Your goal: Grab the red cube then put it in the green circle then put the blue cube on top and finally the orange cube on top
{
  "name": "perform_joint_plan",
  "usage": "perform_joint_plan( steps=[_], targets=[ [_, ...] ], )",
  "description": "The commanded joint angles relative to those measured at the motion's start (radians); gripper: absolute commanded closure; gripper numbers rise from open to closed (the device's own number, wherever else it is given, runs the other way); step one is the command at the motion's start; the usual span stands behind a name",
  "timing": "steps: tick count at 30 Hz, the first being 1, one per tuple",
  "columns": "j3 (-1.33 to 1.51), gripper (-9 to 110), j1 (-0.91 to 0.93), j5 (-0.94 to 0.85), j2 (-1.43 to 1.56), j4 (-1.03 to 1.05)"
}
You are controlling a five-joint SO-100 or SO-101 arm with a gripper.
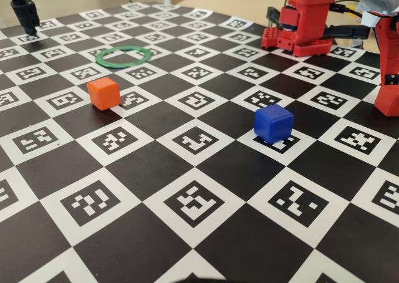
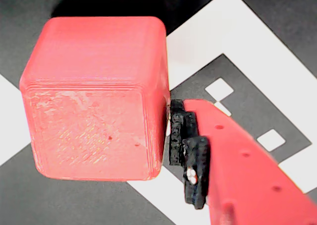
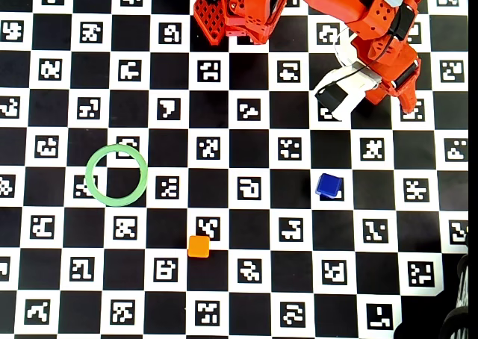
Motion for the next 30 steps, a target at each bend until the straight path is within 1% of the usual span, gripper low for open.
perform_joint_plan(
  steps=[1, 7, 12, 13, 16, 19, 20, 26, 30],
  targets=[
    [-0.034, 62, 0.008, -0.014, 0.02, -0.009],
    [-0.021, 64, 0.008, -0.032, 0.02, -0.031],
    [-0.017, 69, 0.02, -0.029, 0.02, -0.038],
    [-0.015, 73, 0.025, -0.02, 0.02, -0.04],
    [-0.015, 82, 0.034, -0.006, 0.02, -0.043],
    [-0.015, 93, 0.035, 0.023, 0.02, -0.038],
    [-0.014, 95, 0.035, 0.028, 0.02, -0.037],
    [-0.014, 96, 0.035, 0.026, 0.02, -0.031],
    [-0.055, 96, 0.038, 0.04, 0.028, 0.023]
  ],
)
